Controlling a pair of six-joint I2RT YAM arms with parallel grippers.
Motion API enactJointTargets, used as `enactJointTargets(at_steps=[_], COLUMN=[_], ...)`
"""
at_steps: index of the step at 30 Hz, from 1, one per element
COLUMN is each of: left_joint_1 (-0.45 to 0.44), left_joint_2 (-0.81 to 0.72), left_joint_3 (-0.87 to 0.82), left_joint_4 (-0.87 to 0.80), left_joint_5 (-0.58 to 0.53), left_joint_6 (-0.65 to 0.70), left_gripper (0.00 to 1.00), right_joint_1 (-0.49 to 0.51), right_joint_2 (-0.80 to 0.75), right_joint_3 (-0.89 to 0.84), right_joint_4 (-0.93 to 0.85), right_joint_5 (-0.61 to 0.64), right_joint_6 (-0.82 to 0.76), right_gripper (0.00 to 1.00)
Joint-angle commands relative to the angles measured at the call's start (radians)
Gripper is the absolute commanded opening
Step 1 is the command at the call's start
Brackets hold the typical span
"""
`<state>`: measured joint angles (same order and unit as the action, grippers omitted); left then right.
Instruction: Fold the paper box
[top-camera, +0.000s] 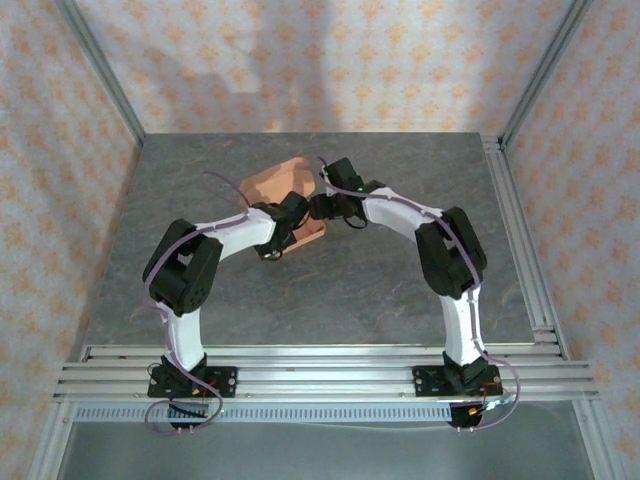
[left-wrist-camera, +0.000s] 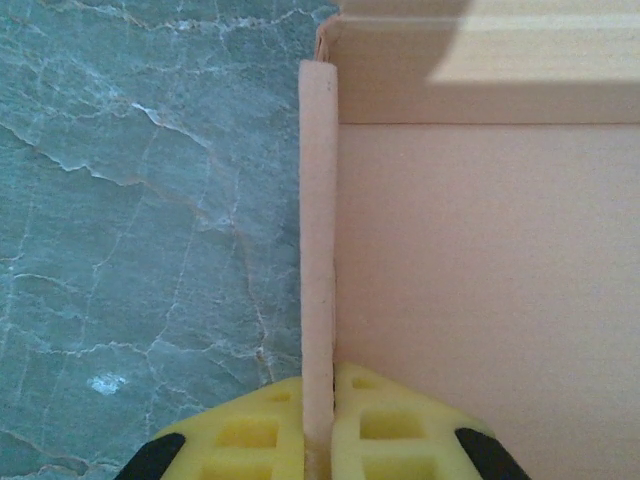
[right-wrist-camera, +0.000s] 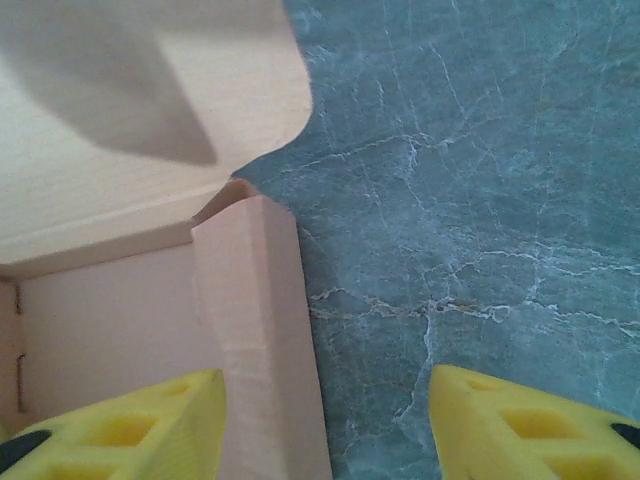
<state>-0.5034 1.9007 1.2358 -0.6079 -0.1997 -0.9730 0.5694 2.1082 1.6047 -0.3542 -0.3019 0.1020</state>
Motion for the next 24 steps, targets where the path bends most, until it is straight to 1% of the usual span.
enactJointTargets(at_steps=[1,5,8,15,17,20,24], left_joint_1=[0.003,0.003,0.003,0.003,0.002,0.002,0.003], left_joint_2=[-0.012,-0.013,-0.014,-0.009,-0.008,-0.009,-0.009], left_joint_3=[-0.017,-0.013,-0.015,-0.01,-0.009,-0.006,-0.006], left_joint_4=[-0.001,-0.001,0.002,-0.003,-0.002,-0.001,-0.003], left_joint_5=[0.025,0.026,0.024,0.025,0.027,0.03,0.031], left_joint_6=[0.027,0.031,0.03,0.042,0.042,0.045,0.049], left_gripper=[0.11,0.11,0.11,0.11,0.11,0.11,0.11], right_joint_1=[-0.006,-0.006,-0.006,-0.003,-0.001,0.008,0.03], right_joint_2=[0.041,0.085,0.104,0.122,0.126,0.135,0.148], right_joint_3=[0.069,0.111,0.127,0.138,0.14,0.151,0.182], right_joint_4=[-0.104,-0.134,-0.145,-0.157,-0.159,-0.175,-0.209], right_joint_5=[-0.022,-0.029,-0.029,-0.046,-0.039,-0.009,0.062], right_joint_6=[-0.005,-0.013,-0.018,-0.025,-0.029,-0.044,-0.072], right_gripper=[0.5,0.41,0.37,0.33,0.3,0.28,0.26])
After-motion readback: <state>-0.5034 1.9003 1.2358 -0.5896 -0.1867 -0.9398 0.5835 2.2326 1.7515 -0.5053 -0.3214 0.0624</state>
